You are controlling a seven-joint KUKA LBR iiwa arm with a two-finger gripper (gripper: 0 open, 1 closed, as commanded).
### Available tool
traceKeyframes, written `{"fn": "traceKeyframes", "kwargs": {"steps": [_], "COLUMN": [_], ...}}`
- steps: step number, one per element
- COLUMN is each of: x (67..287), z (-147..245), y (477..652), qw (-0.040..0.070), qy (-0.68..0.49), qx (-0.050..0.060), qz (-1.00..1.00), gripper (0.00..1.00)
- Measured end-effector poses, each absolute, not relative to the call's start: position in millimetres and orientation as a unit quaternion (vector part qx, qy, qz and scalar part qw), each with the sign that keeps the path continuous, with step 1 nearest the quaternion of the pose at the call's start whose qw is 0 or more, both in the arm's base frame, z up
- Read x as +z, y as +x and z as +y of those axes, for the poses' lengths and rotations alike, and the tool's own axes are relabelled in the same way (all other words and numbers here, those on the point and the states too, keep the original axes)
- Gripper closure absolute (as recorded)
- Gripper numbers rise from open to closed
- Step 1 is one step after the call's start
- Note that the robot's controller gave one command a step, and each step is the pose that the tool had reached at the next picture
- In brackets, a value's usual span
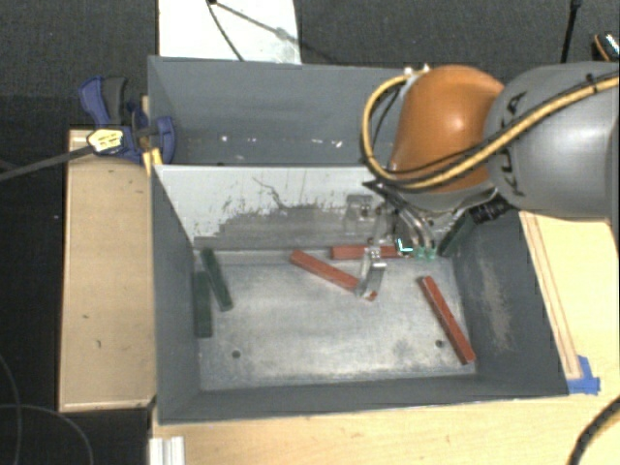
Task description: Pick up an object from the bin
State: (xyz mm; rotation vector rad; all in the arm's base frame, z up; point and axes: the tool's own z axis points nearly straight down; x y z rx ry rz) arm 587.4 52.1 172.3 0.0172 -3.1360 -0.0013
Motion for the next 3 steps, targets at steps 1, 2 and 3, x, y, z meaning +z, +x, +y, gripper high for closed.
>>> {"fn": "traceKeyframes", "kwargs": {"steps": [1,2,3], "x": [67,78,71], "z": [14,84,26], "y": [592.1,590.1,584.5], "qw": [0.001,-0.003,0.0], "qy": [-0.031,-0.087,-0.017], "qx": [0.0,-0.002,0.001], "qz": [-1.0,-0.996,-1.0], "gripper": [0.0,0.0,0.0]}}
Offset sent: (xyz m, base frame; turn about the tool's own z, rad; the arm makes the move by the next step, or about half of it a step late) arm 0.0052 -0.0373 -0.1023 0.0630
